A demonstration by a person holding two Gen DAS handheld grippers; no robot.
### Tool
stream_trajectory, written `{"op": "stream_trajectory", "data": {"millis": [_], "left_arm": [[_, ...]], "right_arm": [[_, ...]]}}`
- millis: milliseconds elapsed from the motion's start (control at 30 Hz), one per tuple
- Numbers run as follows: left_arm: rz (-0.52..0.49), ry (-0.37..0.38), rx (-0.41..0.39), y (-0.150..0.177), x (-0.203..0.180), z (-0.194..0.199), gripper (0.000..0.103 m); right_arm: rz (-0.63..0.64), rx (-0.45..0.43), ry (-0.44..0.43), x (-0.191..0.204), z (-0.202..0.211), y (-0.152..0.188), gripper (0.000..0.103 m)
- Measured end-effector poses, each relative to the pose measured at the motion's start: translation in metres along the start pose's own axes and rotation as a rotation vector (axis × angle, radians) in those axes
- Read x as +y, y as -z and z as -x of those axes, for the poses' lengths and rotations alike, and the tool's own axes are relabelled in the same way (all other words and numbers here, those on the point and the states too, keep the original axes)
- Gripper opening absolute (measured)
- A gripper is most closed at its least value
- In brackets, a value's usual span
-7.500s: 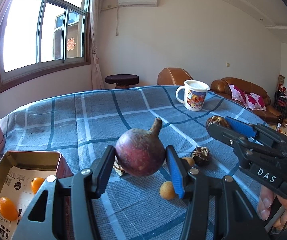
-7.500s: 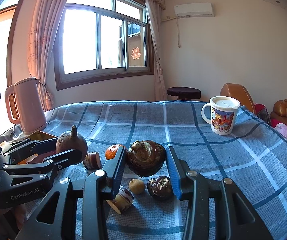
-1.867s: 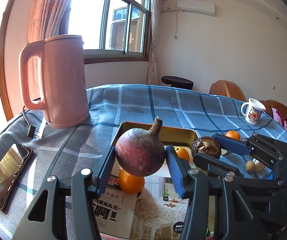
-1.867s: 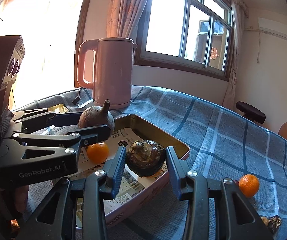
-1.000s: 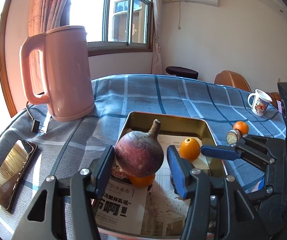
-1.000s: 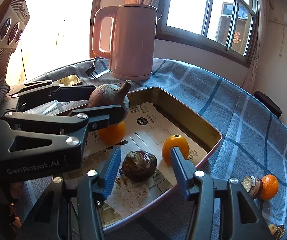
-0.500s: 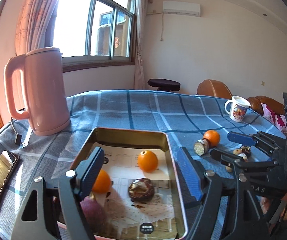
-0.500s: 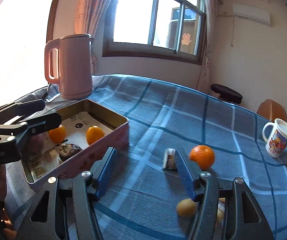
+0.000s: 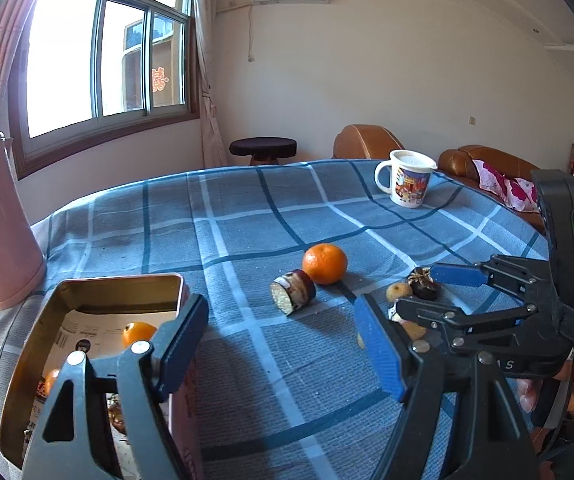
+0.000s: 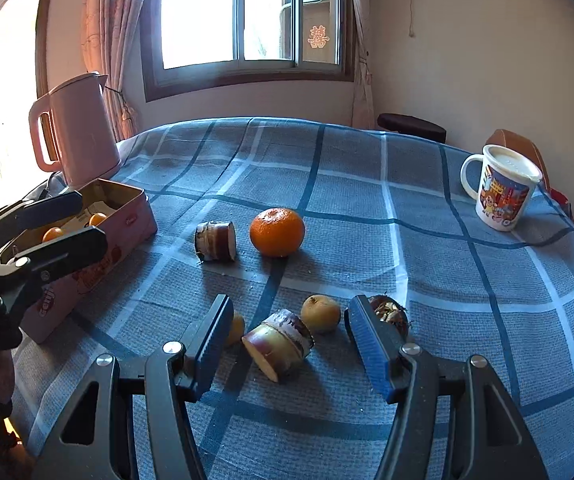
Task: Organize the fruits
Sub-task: 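Move the left tool toward the brown pear while the right tool grasps the cut root slice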
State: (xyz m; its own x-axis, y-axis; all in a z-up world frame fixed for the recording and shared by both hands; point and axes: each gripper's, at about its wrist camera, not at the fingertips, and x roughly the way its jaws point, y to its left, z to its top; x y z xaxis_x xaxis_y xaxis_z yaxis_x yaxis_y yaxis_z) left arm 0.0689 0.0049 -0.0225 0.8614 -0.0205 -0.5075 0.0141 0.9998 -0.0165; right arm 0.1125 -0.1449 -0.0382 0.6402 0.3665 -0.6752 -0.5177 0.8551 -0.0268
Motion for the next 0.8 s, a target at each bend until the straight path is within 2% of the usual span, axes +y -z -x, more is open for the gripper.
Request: {"op": "stream_trajectory", "data": {"millis": [133, 233, 300, 367, 533, 667, 700, 800], "left_arm": [[-0.001, -0.001, 0.031, 0.000, -0.002, -0.012, 0.078], [-0.002, -0.007, 0.044, 0.002, -0.001, -0.017, 0.078], [-0.004, -0.003, 0.052, 0.004, -0.002, -0.020, 0.078], [-0.011, 0.005, 0.057, 0.004, -0.003, -0.022, 0.078], [-0.041, 0.032, 0.072, 0.003, -0.011, -0.026, 0.078], [-0.057, 0.056, 0.093, 0.002, -0.016, -0.032, 0.074], [-0.062, 0.065, 0.103, 0.002, -0.019, -0.034, 0.071], [-0.066, 0.112, 0.144, 0.001, -0.025, -0.043, 0.067]], "right_arm": [[-0.007, 0.051, -0.034, 0.000, -0.008, 0.003, 0.062], [0.000, 0.087, -0.040, 0.001, -0.014, 0.005, 0.054], [0.008, 0.128, -0.052, 0.003, -0.020, 0.006, 0.053], [0.013, 0.156, -0.057, 0.004, -0.026, 0.007, 0.044], [0.036, 0.134, -0.050, 0.008, -0.021, 0.008, 0.043], [0.011, 0.066, -0.002, 0.004, -0.007, 0.007, 0.043], [-0.006, 0.049, 0.009, 0.000, -0.005, 0.005, 0.043], [-0.052, 0.011, 0.062, -0.010, -0.002, 0.001, 0.043]]}}
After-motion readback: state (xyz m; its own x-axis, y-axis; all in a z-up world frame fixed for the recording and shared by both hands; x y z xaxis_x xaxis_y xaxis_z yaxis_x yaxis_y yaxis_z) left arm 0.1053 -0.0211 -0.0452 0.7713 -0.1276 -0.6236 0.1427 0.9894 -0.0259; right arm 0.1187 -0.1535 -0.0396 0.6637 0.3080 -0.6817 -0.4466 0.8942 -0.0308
